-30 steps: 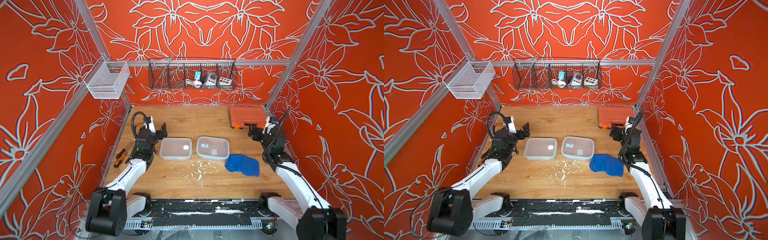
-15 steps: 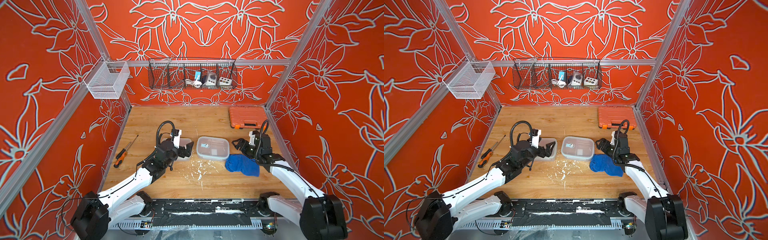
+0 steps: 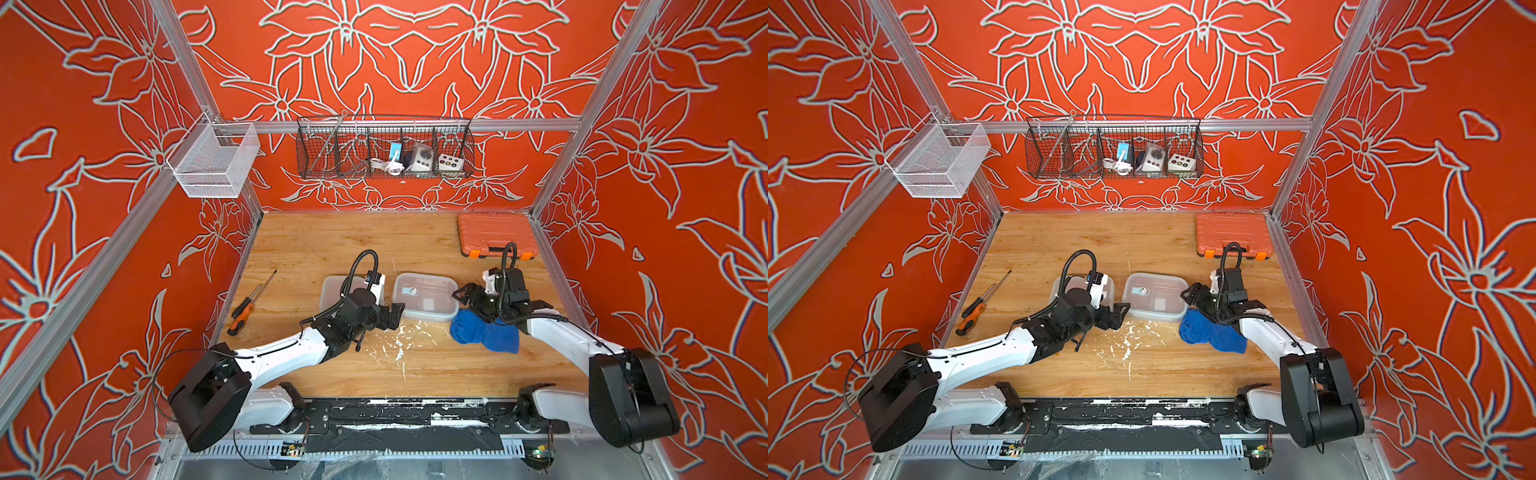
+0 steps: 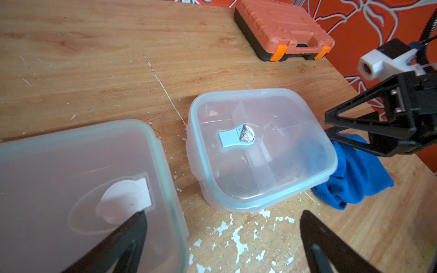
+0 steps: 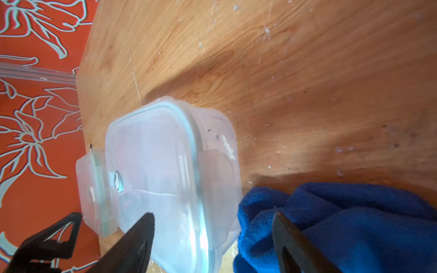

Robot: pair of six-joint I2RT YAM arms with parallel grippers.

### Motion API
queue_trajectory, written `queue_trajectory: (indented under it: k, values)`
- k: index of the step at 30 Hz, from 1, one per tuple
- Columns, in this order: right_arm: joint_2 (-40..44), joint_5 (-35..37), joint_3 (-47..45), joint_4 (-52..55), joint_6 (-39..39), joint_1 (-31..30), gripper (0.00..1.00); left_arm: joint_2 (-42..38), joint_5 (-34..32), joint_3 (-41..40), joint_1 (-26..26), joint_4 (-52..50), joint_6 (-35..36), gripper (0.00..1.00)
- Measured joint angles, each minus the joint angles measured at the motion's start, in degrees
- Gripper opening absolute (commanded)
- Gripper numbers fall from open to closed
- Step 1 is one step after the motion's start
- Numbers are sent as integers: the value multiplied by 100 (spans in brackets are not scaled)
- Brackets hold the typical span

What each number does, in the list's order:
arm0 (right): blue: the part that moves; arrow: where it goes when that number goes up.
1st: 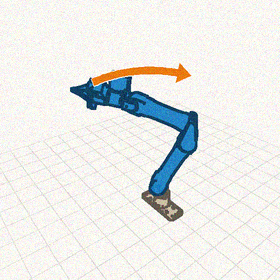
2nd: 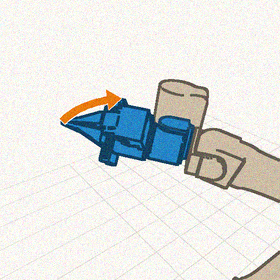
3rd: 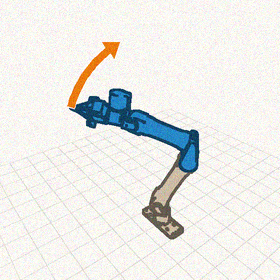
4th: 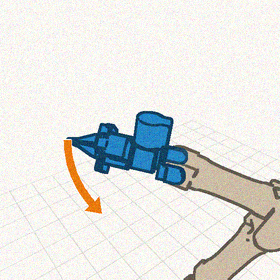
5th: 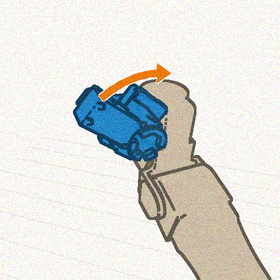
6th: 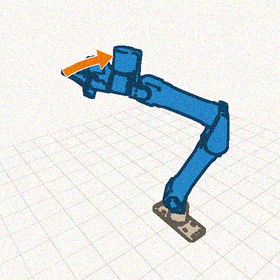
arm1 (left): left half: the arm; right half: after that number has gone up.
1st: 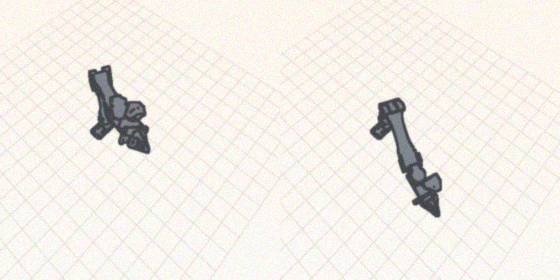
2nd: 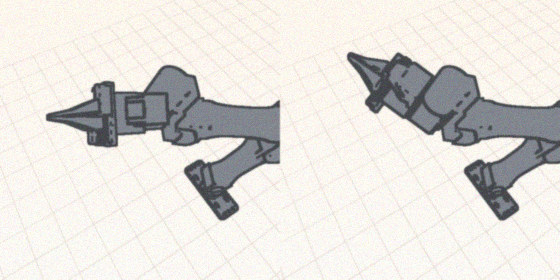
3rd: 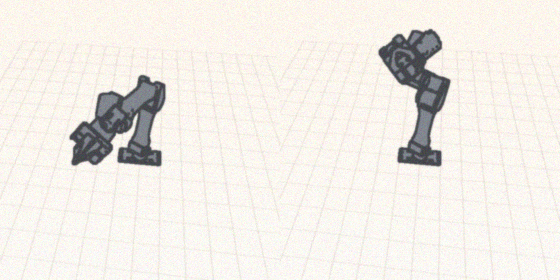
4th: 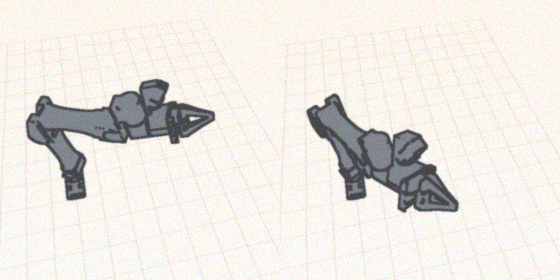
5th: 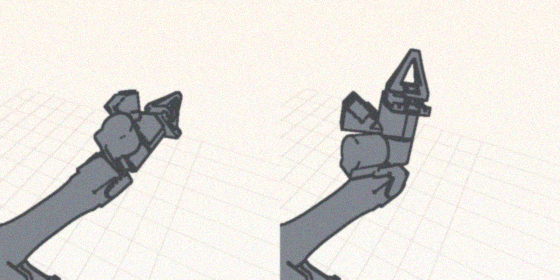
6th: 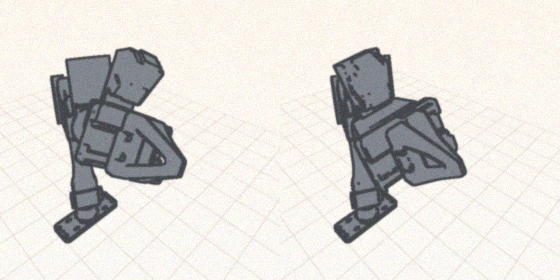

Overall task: Wipe the insides of the lunch boxes
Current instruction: Adjust the lunch box at the center of the board.

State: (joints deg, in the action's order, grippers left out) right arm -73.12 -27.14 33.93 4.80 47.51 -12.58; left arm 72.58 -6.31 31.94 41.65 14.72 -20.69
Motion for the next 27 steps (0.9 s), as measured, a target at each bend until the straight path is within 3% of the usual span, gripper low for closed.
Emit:
queue_trajectory:
  k: [13, 27]
  values:
    - [-992, -234, 601, -249, -186, -96, 72, 988, 103, 483, 0, 428, -214, 99]
    - [-1753, -393, 1272, -387, -247, -229, 67, 1429, -90, 837, 0, 474, -442, 99]
